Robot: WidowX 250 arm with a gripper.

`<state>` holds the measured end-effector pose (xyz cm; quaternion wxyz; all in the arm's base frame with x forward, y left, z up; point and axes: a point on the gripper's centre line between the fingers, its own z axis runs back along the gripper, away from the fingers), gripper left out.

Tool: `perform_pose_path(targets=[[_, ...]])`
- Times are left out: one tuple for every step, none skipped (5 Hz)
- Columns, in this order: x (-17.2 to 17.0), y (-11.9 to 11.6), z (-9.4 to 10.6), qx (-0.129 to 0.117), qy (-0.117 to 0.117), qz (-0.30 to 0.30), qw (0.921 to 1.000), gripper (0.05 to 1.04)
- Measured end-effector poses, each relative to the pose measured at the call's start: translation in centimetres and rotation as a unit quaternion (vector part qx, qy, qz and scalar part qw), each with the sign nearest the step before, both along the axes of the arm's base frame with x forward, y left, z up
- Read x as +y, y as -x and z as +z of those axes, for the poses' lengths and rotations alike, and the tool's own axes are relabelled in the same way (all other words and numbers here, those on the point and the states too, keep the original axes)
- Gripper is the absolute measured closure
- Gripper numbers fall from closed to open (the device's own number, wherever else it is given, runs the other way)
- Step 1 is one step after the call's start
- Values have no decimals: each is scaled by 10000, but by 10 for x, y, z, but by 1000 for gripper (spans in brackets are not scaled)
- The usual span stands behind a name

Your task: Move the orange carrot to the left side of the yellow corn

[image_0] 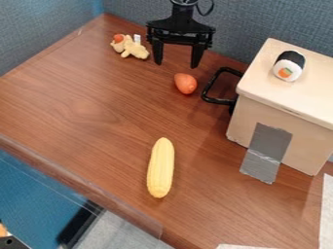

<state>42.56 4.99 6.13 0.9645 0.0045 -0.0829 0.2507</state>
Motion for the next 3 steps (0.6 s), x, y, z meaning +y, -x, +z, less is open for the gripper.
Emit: perform_pose_path(targets=[[1, -1, -16, 170, 18, 153, 9997, 83], [-1, -6, -26, 254, -10, 305, 9992, 83], [-8, -11, -31, 245, 36, 383, 9990, 83]])
